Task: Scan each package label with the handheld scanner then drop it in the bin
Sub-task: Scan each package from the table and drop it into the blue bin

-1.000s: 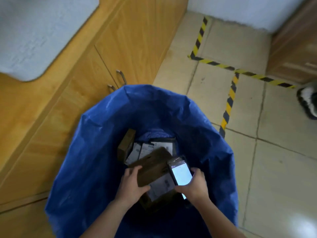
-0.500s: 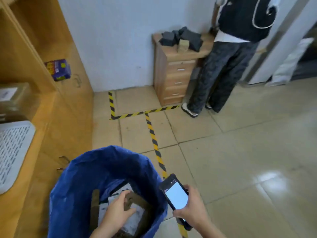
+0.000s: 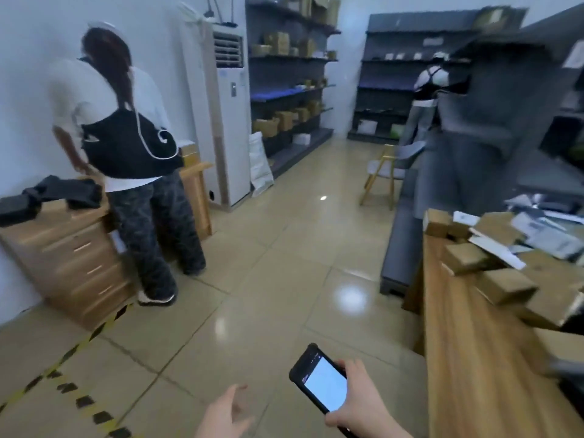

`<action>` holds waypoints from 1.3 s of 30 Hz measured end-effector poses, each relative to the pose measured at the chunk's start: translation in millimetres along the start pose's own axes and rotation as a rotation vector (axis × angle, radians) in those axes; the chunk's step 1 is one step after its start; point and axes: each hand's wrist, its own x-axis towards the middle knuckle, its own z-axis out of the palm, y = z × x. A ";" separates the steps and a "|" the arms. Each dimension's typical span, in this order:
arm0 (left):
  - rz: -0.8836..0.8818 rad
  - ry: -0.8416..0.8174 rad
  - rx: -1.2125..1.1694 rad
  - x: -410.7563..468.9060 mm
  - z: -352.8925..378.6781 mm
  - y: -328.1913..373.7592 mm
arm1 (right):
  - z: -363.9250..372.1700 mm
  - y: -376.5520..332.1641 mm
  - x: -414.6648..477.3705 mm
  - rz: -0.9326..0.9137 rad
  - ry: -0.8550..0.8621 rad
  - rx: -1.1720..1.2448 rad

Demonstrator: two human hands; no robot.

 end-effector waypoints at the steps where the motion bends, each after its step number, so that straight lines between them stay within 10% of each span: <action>1: 0.048 -0.037 0.002 10.9 15.6 24.7 | -21.9 16.9 -3.4 0.036 0.038 0.013; 26: 0.831 -0.733 0.490 53.3 435.4 395.9 | -238.1 337.5 -151.2 0.942 0.681 0.247; 39: 1.255 -0.699 0.932 53.0 603.0 481.7 | -257.6 395.3 -139.3 1.297 0.821 0.391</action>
